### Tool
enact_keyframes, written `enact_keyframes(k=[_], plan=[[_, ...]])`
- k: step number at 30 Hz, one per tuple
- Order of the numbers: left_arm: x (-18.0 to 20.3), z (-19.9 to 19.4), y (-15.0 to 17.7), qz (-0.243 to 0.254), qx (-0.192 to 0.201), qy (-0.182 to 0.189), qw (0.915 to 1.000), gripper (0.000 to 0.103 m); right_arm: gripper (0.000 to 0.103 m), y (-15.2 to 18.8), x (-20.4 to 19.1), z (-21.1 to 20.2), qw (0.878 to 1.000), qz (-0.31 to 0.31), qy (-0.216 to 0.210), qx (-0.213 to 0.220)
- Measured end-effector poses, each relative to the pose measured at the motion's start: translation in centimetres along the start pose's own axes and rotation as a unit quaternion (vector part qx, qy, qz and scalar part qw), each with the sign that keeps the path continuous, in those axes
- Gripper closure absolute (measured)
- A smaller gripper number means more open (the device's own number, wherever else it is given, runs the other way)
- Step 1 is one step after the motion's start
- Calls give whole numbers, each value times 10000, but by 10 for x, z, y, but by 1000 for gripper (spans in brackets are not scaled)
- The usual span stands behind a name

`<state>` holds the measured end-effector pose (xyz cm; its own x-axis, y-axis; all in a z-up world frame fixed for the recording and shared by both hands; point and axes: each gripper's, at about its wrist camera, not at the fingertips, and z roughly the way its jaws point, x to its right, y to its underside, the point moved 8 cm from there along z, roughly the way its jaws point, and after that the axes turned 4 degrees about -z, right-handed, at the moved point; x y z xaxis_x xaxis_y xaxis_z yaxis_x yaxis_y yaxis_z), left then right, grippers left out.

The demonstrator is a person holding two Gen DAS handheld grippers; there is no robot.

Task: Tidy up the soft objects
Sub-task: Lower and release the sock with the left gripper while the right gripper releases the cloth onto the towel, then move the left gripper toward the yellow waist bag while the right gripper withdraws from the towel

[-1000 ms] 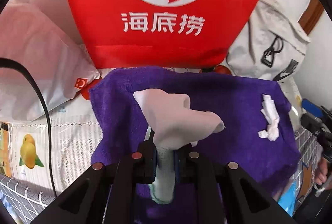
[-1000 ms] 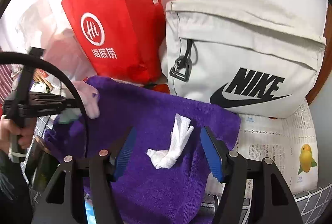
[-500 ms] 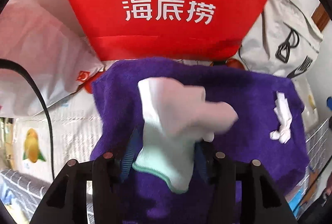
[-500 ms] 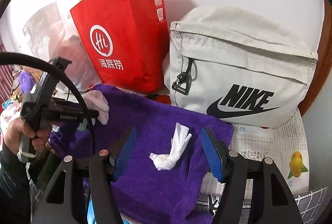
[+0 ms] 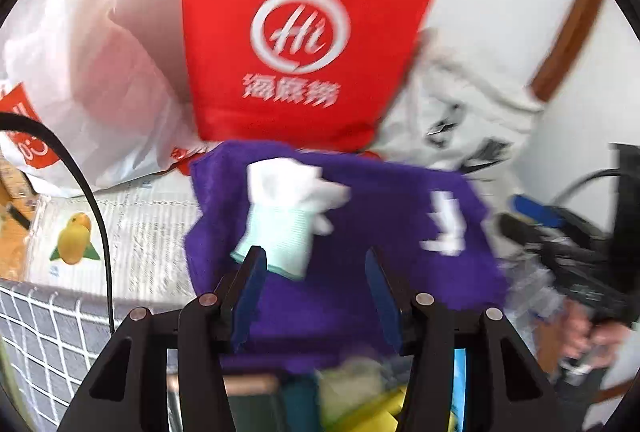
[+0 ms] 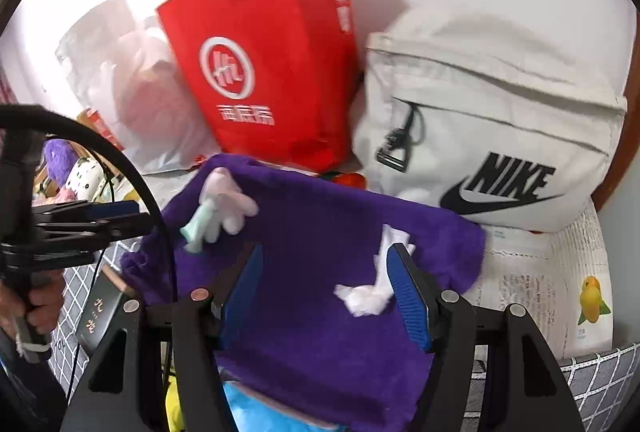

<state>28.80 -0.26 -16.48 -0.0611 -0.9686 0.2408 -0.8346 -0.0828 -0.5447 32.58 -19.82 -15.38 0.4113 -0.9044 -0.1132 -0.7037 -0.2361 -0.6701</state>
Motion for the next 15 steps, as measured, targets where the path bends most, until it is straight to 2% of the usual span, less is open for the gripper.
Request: enact_keyframes(k=[2,3,5,9,15], plan=[[2,-16,3,-16,117,172,9998,49,37,1,-12,-11,9999,-110,28,106],[0,-27,9,-71,161,132,9998,48,31,4,-18,-18,9998,-119,65,166],[-3,-42,15,-107,207,99,9997,48,27,8,-24,-29,9997,-61,117,218],[-10,-58,38,-168,177,119,9996,48,27,29,-32,-55,9997,44,90,218],[-15,-73,83,-138,24,376,9992,48,27,86,-15,-91,9978,260,608,94]])
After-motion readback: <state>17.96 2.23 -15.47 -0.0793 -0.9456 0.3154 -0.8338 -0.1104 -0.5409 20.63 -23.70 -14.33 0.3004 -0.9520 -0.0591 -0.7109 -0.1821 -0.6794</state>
